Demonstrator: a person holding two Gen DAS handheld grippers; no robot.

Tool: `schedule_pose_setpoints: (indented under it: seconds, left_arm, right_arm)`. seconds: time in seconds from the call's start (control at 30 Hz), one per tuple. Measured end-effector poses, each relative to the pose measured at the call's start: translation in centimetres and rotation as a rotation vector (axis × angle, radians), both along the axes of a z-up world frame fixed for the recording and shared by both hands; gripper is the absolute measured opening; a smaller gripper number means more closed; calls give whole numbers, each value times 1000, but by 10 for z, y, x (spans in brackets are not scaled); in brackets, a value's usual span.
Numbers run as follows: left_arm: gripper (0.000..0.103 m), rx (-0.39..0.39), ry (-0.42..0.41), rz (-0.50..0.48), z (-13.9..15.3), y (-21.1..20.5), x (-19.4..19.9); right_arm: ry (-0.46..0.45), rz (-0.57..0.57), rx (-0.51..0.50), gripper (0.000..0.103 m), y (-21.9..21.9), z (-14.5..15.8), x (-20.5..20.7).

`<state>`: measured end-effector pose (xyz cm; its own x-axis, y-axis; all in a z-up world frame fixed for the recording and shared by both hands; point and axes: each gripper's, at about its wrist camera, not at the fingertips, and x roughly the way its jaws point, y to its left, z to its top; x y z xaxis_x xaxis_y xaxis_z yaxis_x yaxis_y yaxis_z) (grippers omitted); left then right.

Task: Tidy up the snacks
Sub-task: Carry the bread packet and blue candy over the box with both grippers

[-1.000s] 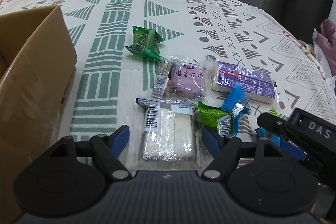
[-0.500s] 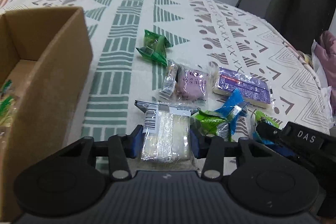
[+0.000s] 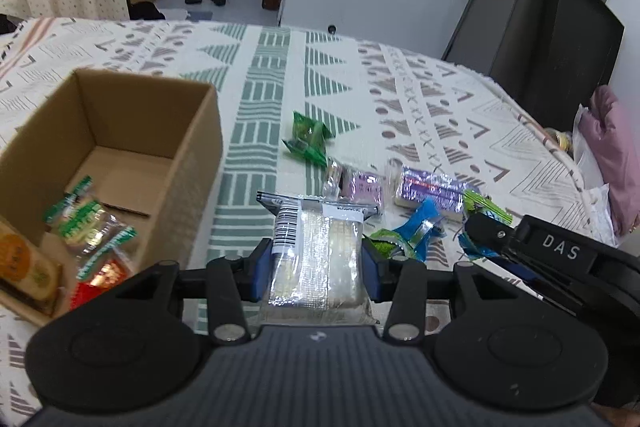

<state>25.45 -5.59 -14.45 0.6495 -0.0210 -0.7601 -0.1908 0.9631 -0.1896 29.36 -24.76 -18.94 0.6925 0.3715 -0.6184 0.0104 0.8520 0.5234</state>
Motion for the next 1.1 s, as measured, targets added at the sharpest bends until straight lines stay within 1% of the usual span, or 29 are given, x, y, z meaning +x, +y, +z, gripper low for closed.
schedule_pose_setpoints:
  seconds: [0.13, 0.23, 0.57, 0.73, 1.1]
  left_arm:
    - [44, 12, -27, 32, 14, 12, -8]
    - [44, 23, -52, 60, 23, 25, -13]
    - [44, 40, -81, 134, 42, 63, -29]
    - [44, 39, -98, 159, 52, 79, -40]
    - [44, 23, -106, 197, 60, 112, -58]
  right_arm:
    - [-34, 37, 7, 28, 9, 10, -6]
    - [-68, 72, -11, 28, 19, 19, -11]
    - [-161, 207, -36, 28, 57, 39, -24]
    - [-182, 242, -39, 28, 70, 44, -31]
    - [-216, 283, -57, 28, 97, 56, -43]
